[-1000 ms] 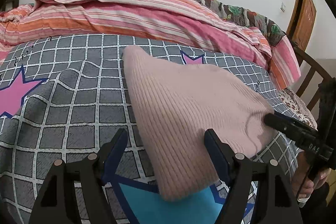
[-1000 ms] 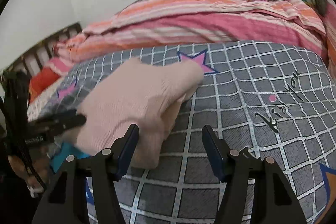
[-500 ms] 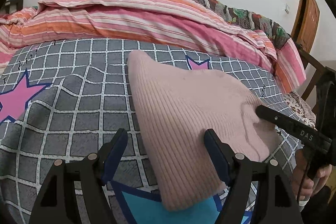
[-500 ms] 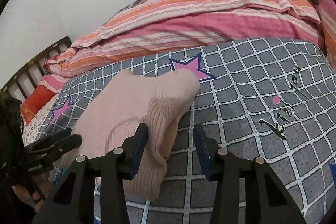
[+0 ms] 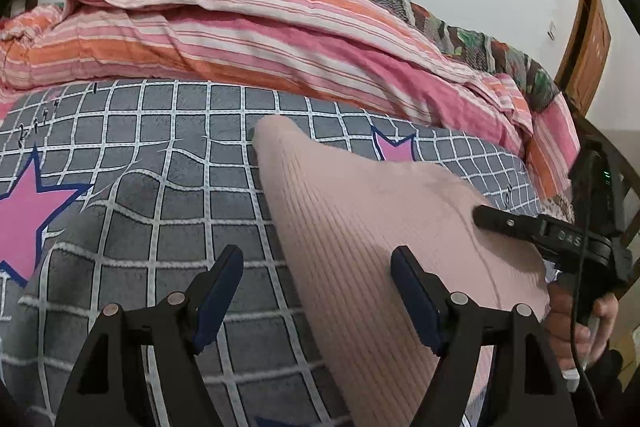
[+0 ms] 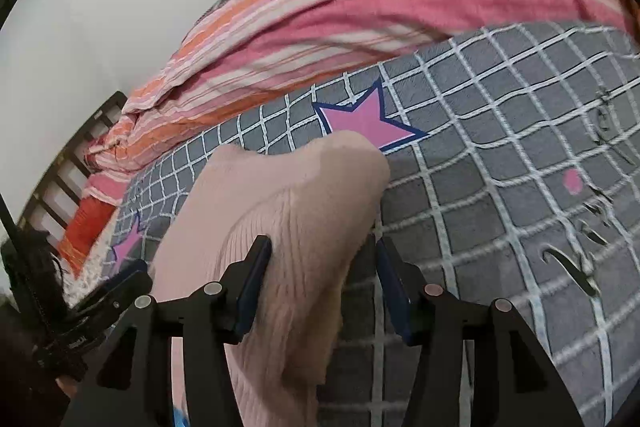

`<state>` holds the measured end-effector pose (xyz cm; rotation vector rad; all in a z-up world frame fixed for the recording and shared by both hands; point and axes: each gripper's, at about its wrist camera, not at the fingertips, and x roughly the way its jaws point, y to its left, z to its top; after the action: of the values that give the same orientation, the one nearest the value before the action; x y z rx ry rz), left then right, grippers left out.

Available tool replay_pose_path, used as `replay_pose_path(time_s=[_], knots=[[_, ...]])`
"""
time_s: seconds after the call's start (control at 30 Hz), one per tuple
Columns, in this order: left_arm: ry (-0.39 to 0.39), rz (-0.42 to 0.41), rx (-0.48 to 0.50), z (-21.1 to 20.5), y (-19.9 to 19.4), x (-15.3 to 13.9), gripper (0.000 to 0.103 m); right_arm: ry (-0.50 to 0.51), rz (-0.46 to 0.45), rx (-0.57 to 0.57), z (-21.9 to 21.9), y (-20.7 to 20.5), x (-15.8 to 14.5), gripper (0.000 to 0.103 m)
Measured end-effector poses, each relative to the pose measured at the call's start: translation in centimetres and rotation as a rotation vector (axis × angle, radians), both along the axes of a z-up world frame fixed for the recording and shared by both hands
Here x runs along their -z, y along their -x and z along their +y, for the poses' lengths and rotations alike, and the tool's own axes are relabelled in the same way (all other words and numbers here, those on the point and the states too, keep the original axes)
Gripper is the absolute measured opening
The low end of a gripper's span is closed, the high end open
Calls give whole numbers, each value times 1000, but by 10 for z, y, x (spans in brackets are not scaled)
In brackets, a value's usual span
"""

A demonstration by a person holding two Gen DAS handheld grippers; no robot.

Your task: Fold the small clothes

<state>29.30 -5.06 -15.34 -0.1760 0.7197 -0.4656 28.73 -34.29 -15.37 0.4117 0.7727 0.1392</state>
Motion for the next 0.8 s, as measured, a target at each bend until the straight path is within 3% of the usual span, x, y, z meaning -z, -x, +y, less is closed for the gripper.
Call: replay_pose_path(time_s=[0.13, 0.2, 0.23, 0.27, 0.37, 0.43, 0.47, 0.53, 0.7, 0.77, 0.8], knots=[[-4, 9, 17, -3, -7, 3, 75, -39, 54, -28, -2, -32, 7, 51], [-3, 11, 22, -5, -10, 3, 75, -36, 60, -63, 1, -40, 8, 36], [-2, 12, 18, -5, -10, 3, 75, -33, 27, -81, 1, -40, 5, 17], [4, 9, 13, -4, -11, 3, 75, -24, -11, -77, 1, -37, 2, 12], [11, 8, 14, -6, -12, 2, 74, 13, -145, -101, 3, -23, -14, 11], [-12, 13, 17, -11, -12, 5, 74, 106, -112, -86, 11, -24, -9, 11], [-18, 17, 21, -13, -13, 7, 74, 164, -49, -68, 15, -29, 1, 11], [-36, 15, 16, -16, -11, 8, 74, 181, -6, -44, 15, -30, 8, 11], [-48, 10, 8, -18, -6, 8, 74, 226, -13, -26, 19, -23, 6, 15], [-57, 0, 6, -18, -3, 8, 74, 250, -17, -2, 19, -22, 7, 27], [-57, -2, 6, -18, -2, 8, 74, 251, -18, 15, 17, -21, 9, 29]])
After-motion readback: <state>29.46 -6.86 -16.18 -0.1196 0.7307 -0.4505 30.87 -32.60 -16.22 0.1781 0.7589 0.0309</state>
